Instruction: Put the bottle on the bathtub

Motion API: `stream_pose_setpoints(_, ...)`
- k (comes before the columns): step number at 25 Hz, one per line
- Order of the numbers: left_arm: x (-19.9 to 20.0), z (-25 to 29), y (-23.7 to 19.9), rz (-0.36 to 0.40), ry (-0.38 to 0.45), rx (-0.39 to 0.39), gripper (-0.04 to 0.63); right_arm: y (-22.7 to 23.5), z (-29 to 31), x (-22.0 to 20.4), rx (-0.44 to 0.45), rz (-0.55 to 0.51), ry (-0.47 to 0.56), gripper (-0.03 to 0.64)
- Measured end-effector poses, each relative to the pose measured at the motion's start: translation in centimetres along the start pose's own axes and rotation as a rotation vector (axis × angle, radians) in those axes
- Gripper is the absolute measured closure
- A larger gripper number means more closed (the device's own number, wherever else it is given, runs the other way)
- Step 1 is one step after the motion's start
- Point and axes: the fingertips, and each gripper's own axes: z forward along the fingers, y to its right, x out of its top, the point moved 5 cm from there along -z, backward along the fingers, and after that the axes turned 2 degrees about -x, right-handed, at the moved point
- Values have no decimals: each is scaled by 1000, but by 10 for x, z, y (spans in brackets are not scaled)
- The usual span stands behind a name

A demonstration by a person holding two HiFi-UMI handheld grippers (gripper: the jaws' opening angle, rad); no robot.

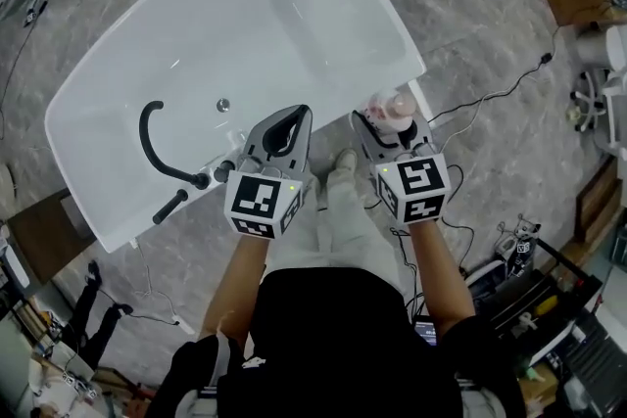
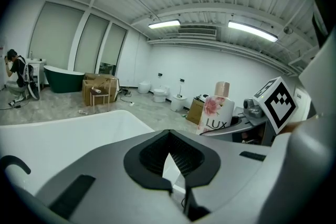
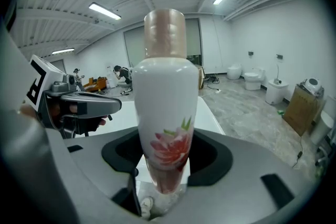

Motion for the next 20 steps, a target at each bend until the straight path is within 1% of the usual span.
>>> stream_pose_setpoints(7, -36, 20, -11, -9, -54, -19, 583, -2, 29, -39, 5, 21, -55, 373)
stream_pose_setpoints(12, -75, 32, -33, -32, -103, -8, 583, -6, 60, -76, 13, 32, -103, 373)
stream_pose_setpoints(15, -95, 38, -37, -35, -137, -9, 583, -2, 71, -94, 12, 29, -130, 373)
stream_pose_setpoints(20, -124, 44, -47, -52, -176, 11, 583, 0, 91, -121, 29, 18, -166, 373)
